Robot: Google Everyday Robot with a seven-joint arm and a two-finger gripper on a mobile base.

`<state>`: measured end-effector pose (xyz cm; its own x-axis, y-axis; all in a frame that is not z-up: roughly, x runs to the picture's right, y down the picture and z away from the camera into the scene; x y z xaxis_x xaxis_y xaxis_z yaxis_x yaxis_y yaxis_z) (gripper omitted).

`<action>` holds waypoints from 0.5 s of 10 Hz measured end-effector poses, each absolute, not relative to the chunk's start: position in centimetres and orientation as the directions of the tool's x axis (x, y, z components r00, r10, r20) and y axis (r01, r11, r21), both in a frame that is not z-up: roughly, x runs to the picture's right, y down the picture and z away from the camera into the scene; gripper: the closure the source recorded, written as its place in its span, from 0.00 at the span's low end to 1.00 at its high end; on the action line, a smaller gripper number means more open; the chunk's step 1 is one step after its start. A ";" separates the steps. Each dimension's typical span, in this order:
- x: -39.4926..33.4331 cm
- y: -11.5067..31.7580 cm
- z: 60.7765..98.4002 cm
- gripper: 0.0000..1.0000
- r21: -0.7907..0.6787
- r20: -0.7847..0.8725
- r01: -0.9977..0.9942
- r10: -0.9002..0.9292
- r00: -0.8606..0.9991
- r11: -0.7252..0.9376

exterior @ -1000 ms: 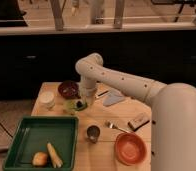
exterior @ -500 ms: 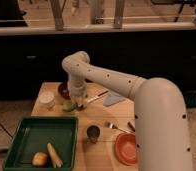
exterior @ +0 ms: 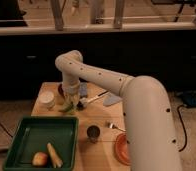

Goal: Place pepper in plastic cup

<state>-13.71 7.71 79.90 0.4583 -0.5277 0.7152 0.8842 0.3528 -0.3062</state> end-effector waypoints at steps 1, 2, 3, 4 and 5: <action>-14.4 7.7 80.1 0.95 -0.298 0.723 0.892 -0.530 0.443 0.339; -15.1 7.7 80.2 0.95 -0.290 0.731 0.900 -0.532 0.427 0.324; -15.4 7.7 80.4 0.95 -0.287 0.735 0.904 -0.533 0.420 0.316; -15.7 7.7 80.5 0.95 -0.285 0.739 0.908 -0.533 0.412 0.307; -15.9 7.8 80.7 0.95 -0.283 0.743 0.912 -0.533 0.405 0.298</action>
